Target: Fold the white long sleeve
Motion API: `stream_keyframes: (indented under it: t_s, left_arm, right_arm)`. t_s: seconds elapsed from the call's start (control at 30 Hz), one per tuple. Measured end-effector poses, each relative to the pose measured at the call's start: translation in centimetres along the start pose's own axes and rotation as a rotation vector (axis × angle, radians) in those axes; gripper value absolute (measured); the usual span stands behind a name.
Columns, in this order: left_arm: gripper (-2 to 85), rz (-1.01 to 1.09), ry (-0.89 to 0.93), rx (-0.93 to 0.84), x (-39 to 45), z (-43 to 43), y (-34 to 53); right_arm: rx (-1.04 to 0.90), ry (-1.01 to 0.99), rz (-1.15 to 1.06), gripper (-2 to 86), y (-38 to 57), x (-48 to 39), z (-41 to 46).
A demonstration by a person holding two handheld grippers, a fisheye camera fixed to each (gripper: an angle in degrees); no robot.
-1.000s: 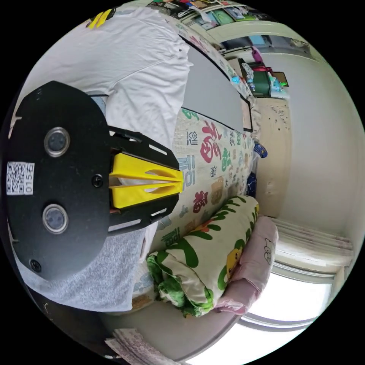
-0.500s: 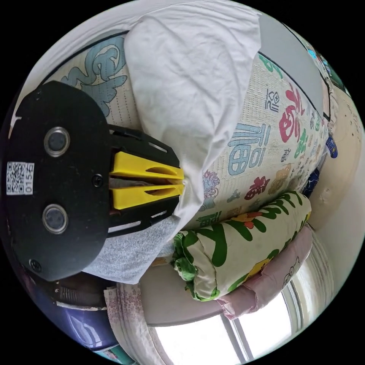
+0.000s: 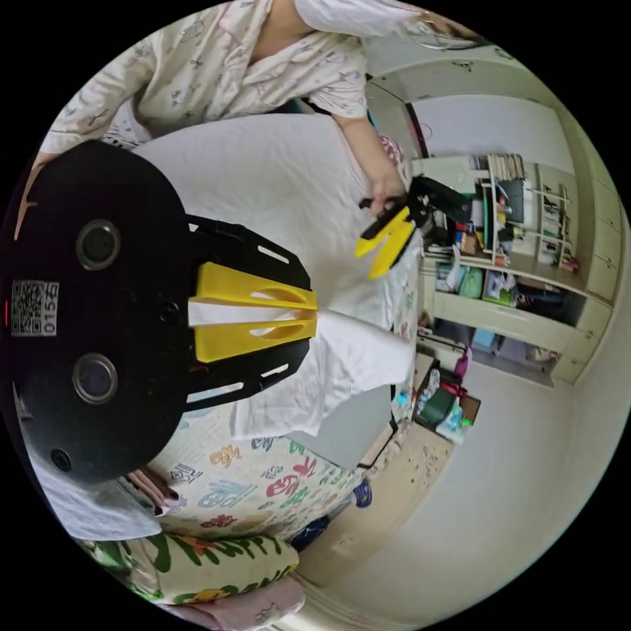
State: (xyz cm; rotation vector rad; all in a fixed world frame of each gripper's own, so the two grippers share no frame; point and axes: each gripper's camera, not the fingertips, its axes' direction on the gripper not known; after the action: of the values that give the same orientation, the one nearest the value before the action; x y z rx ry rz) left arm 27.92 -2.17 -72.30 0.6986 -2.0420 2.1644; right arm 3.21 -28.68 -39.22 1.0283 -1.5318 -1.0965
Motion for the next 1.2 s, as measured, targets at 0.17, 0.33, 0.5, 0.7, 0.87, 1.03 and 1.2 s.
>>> stream_keyframes:
  t_s: [0.17, 0.33, 0.5, 0.7, 0.87, 1.03, 1.2]
  left_arm:
    - [17.1, 0.183, -0.106, -0.228, 2.8, 1.9, -1.9]
    - [16.4, 0.288, -0.207, -0.311, 4.5, 0.7, -3.5]
    - [15.1, 0.324, -0.142, -0.244, 3.4, -5.6, -4.7]
    - [12.0, 0.305, -0.113, 0.094, 2.5, -15.6, -5.6]
    - [8.4, 0.564, -0.051, 0.103, 10.6, -20.7, -2.1]
    - [10.0, 0.302, -0.115, -0.037, 8.2, -23.6, 0.2]
    - [13.7, 0.166, -0.141, -0.094, 9.5, -26.3, 0.9]
  right_arm:
    - [-0.067, -0.024, 0.027, 6.0, 2.1, 2.1, -0.7]
    - [0.11, 0.016, 0.233, 8.1, 5.6, 9.5, -6.0]
    - [0.49, -0.158, 0.404, 4.3, 16.9, 13.7, -10.5]
    - [0.58, -0.196, 0.447, 1.4, 21.4, 13.9, -13.4]
    - [0.503, -0.295, 0.23, 4.1, 19.2, 8.4, -13.9]
    - [0.199, -0.415, -0.04, 10.1, 15.2, 0.1, -8.5]
    - [-0.025, -0.334, -0.277, 12.1, 14.9, -8.2, -4.6]
